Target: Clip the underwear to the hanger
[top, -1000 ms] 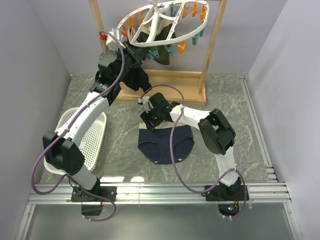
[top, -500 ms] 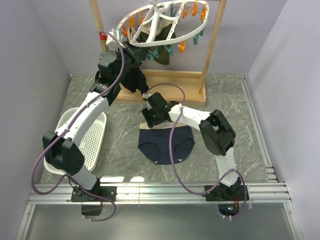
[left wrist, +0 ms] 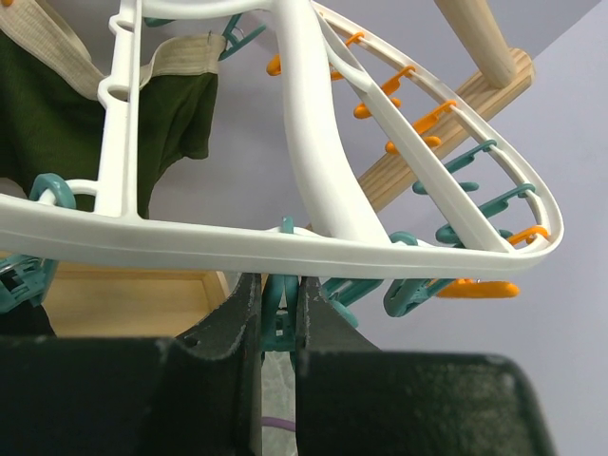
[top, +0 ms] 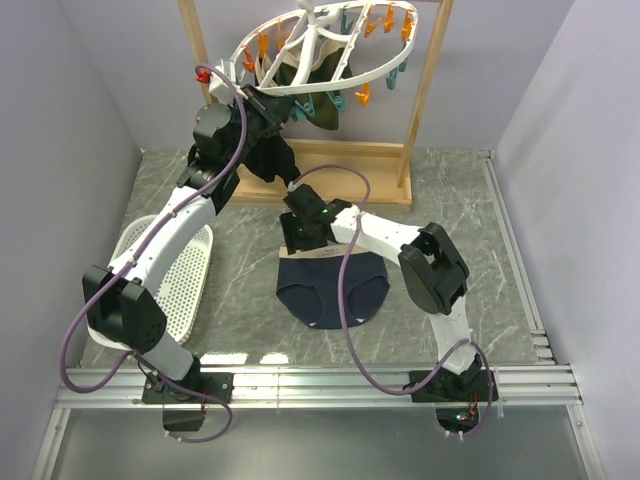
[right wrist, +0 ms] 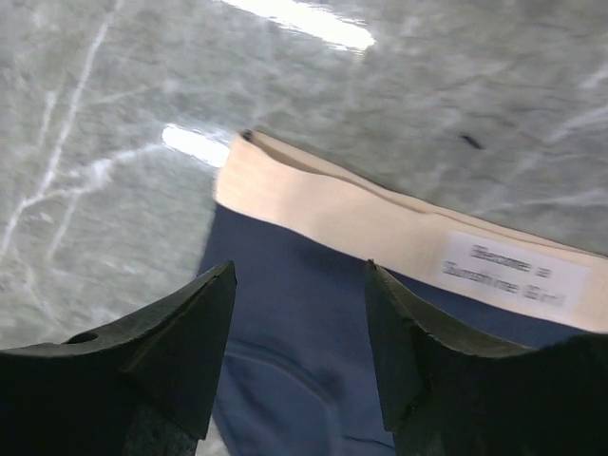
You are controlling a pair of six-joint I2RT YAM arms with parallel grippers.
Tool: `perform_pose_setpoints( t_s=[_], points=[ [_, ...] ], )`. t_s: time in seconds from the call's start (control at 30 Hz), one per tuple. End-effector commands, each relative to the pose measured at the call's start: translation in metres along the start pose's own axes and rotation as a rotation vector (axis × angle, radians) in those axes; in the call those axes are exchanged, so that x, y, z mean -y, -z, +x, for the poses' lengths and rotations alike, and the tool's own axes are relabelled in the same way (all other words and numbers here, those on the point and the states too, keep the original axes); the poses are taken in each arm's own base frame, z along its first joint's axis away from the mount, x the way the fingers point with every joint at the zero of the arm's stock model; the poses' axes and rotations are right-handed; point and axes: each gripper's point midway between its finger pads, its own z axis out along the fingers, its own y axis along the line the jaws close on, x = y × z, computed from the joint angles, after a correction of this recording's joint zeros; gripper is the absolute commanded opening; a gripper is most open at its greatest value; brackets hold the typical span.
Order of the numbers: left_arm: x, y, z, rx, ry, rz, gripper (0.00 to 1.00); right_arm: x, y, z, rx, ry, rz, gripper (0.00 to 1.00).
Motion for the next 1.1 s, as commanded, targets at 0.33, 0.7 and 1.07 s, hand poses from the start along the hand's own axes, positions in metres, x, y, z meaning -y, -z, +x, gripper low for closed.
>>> perform_pose_setpoints(
  t_s=[0.33,0.7,1.07],
  points=[
    [-0.009,0.014,0.005,-0.028,-0.007,-0.04,0.0,-0.002,-0.025,0.002,0.027,-0.044,0.198,0.69],
    [-0.014,0.009,0.007,-0.026,-0.001,-0.055,0.0,0.02,-0.073,0.034,-0.051,0.006,0.294,0.48],
    [-0.016,0.008,0.012,-0.051,-0.005,-0.061,0.0,0.022,-0.042,-0.003,0.078,-0.014,0.184,0.0]
  ],
)
